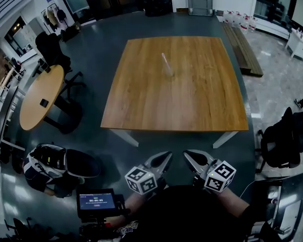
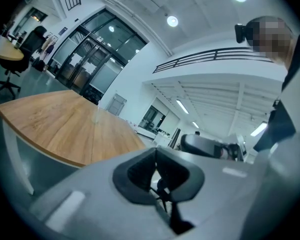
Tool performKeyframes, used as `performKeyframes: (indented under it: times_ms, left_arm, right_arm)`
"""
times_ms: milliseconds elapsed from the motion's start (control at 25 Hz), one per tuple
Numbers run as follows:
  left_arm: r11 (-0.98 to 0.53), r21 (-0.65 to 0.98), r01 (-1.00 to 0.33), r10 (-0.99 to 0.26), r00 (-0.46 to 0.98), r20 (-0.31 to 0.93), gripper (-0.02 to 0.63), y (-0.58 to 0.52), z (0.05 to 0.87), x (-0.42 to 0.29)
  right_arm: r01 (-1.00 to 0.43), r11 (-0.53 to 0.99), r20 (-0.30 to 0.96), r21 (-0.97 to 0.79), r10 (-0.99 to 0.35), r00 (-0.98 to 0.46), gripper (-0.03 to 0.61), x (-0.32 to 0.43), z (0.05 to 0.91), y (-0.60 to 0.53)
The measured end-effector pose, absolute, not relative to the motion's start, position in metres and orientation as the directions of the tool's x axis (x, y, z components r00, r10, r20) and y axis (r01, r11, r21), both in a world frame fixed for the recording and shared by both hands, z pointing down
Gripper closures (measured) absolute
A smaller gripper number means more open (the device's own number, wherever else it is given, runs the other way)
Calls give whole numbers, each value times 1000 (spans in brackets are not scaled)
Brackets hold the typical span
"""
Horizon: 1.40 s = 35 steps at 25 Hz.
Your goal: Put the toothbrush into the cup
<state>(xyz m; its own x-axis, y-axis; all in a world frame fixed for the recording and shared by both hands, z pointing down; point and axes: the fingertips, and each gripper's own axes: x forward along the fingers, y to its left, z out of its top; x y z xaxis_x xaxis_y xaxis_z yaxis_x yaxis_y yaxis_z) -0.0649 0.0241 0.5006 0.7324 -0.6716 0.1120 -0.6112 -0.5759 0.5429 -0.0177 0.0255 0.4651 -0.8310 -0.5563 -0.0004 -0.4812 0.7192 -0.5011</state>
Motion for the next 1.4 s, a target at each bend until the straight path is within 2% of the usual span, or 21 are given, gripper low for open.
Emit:
performKeyframes:
  times_ms: [1400]
  left_arm:
    - [-568, 543, -619, -688, 719, 100, 613, 28, 497, -68]
  right_arm:
    - [-460, 724, -7, -513, -540, -842, 574, -19, 464, 25]
